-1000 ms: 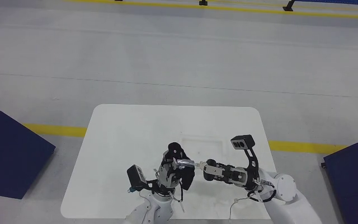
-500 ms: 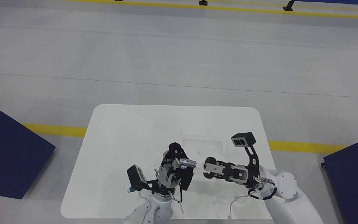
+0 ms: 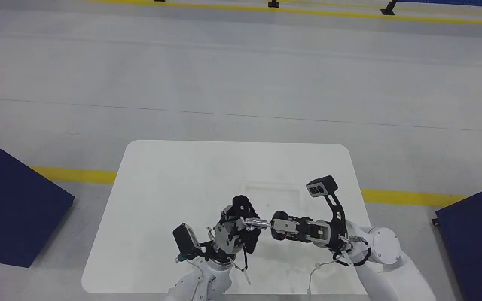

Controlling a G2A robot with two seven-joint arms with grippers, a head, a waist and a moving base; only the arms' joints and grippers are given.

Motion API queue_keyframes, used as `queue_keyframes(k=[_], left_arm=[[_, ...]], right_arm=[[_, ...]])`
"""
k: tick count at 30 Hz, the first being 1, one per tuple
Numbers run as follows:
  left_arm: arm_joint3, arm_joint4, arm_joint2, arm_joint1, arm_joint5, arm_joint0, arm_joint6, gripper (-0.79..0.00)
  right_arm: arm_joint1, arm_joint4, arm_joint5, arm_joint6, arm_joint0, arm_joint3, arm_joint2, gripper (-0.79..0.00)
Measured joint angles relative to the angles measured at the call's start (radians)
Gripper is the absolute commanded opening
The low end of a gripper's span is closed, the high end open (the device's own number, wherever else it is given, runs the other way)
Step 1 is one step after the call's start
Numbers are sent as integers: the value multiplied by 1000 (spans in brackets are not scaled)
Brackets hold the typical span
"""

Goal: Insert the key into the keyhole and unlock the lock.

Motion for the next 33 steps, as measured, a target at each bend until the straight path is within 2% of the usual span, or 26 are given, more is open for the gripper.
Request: queue_keyframes(k=[9,20,33], left_arm=[[23,110,-6,8,66,-16,28,-785],[28,99,-23,11,107,-22,37,-785],[38,182,-31,20,166,-34,42,-785]], right_arm=[[3,33,110,-10,-7,-5,13,-785],[8,26,152,14,-11,-1,33,-785],[11,103,302,51,-5,16,31,-785]])
